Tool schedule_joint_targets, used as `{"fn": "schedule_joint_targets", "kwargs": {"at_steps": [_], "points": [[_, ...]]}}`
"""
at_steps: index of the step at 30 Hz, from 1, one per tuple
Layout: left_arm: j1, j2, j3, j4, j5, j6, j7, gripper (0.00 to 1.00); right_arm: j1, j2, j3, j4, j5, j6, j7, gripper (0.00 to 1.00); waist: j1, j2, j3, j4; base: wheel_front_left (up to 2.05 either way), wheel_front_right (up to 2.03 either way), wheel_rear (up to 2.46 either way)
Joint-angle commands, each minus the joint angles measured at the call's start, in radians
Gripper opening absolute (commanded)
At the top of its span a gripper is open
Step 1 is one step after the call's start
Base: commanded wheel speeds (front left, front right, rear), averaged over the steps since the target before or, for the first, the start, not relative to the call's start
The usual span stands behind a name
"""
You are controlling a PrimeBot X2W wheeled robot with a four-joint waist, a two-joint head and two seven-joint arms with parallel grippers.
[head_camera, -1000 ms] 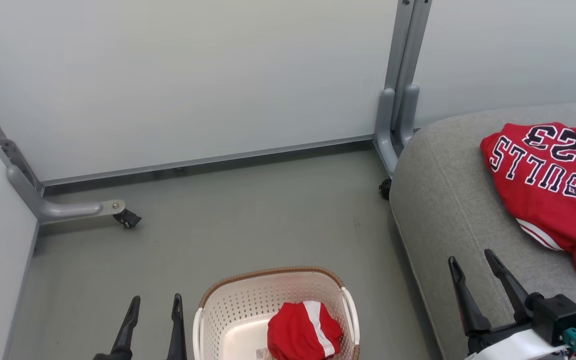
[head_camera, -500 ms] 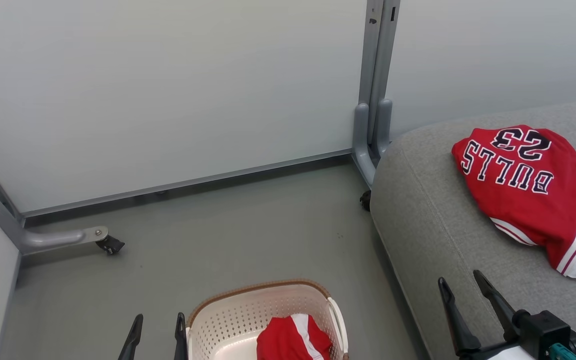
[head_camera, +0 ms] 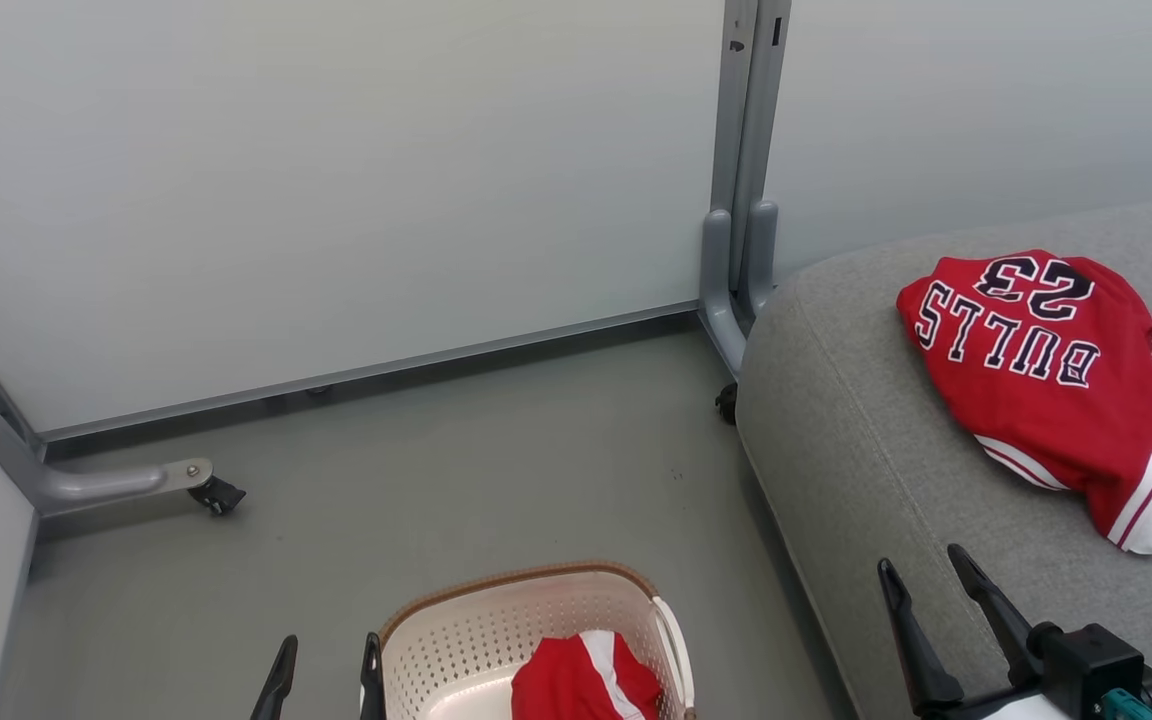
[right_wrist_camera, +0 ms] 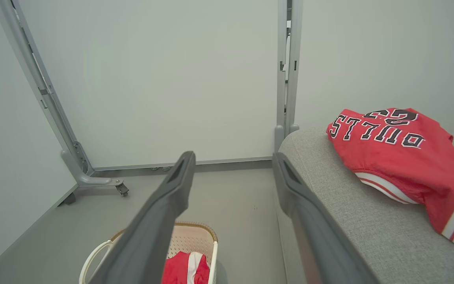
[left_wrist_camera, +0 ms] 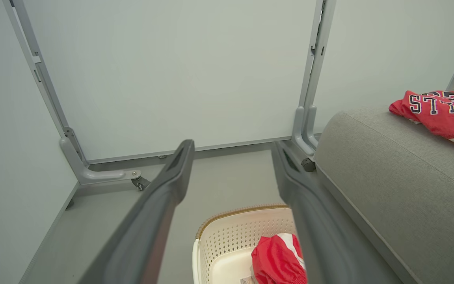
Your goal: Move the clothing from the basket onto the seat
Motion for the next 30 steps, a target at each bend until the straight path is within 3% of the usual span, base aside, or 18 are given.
{"fn": "schedule_joint_targets", "kwargs": {"at_steps": [1, 10, 18, 25, 30], "points": [[0.007, 0.0, -0.001, 0.003, 0.005, 0.002, 0.001, 1.0, 0.016, -0.007, 0.001, 0.002, 0.004, -0.001, -0.002, 1.0, 0.0001, 0.0, -0.001, 0.004, 0.0, 0.0, 0.0], [0.002, 0.001, -0.008, 0.015, -0.024, 0.002, 0.001, 1.0, 0.015, -0.017, 0.013, 0.002, 0.01, -0.001, -0.002, 1.0, 0.0001, 0.0, 0.019, 0.018, 0.0, 0.0, 0.0], [-0.041, 0.001, -0.036, 0.029, -0.024, -0.027, 0.001, 1.0, -0.023, -0.029, 0.023, -0.009, 0.014, -0.001, -0.002, 1.0, 0.0001, 0.0, 0.115, 0.026, 0.0, 0.0, 0.0], [-0.187, 0.001, -0.077, 0.098, -0.015, -0.057, 0.001, 1.0, -0.122, -0.06, 0.024, -0.045, -0.003, -0.001, -0.002, 1.0, 0.0001, 0.0, 0.345, 0.034, 0.0, 0.0, 0.0], [-0.367, 0.001, -0.116, 0.225, -0.032, -0.08, 0.001, 1.0, -0.233, -0.082, 0.016, -0.069, -0.018, -0.001, -0.002, 1.0, 0.0001, 0.0, 0.524, 0.034, 0.0, 0.0, 0.0]]}}
